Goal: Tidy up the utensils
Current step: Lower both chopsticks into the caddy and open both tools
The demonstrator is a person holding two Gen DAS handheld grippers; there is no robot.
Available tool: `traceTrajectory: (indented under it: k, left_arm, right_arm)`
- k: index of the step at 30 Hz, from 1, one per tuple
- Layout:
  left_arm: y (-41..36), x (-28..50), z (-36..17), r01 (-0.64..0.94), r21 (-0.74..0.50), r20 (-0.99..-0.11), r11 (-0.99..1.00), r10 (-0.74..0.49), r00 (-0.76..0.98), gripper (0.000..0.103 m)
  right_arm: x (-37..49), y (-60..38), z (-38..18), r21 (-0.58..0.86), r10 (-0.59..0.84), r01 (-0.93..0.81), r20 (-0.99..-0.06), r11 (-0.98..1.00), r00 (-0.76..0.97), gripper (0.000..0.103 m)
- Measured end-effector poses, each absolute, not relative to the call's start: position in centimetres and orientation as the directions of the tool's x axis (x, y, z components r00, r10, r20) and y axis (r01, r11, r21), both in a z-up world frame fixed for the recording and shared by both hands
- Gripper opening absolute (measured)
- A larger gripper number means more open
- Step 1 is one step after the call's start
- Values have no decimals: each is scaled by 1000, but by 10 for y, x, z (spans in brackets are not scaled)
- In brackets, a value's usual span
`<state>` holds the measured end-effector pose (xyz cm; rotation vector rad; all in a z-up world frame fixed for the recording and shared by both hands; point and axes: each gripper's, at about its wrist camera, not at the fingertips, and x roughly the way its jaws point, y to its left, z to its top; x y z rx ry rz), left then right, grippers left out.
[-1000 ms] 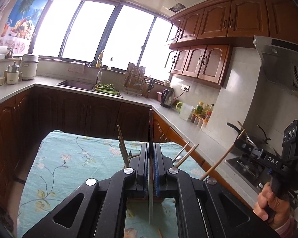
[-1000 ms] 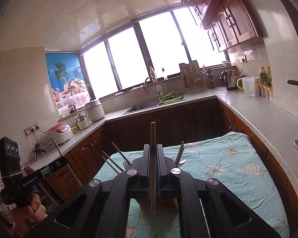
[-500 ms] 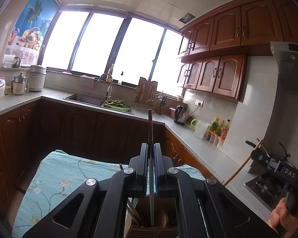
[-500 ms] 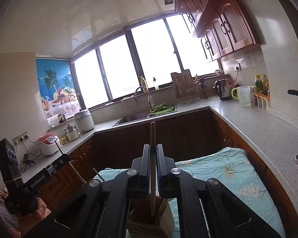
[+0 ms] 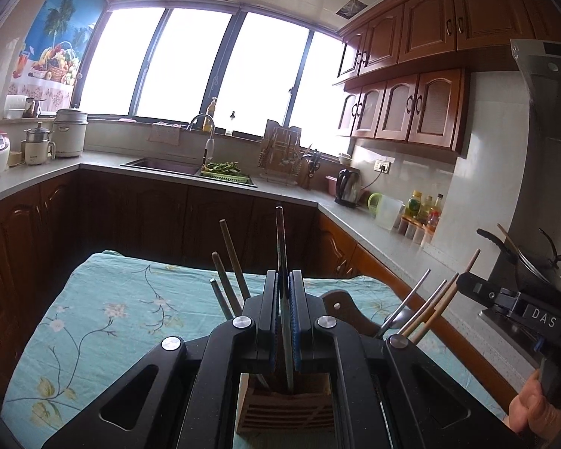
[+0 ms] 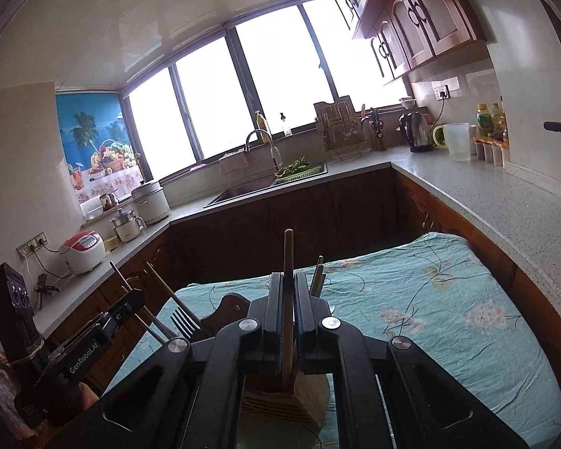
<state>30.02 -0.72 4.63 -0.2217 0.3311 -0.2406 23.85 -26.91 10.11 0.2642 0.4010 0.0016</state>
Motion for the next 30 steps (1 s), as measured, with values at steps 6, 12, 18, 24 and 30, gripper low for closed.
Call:
traceTrajectory:
  k: [6, 12, 18, 24, 30]
  left_arm:
    - [10, 304, 43, 187, -279, -333, 942, -277, 901, 4]
    - [17, 305, 55, 191, -275, -347, 942, -283, 894, 4]
    - [23, 308, 57, 192, -279, -350, 941, -286, 892, 4]
    - [23, 303, 55, 188, -283, -362, 940, -287, 887, 5]
    - [22, 292, 56, 184, -288, -358, 940, -284, 889, 9]
  right_arm:
    - [242, -271, 83, 267, 58, 66, -431, 961, 901, 5]
    - [244, -272, 82, 268, 52, 76, -439, 960, 897, 5]
    - [244, -272, 82, 271, 51, 80, -443, 959, 895, 5]
    - [246, -278, 81, 310, 78, 72, -446, 948, 891, 11]
    - [235, -284, 86, 355, 97, 64, -417, 933, 904, 33]
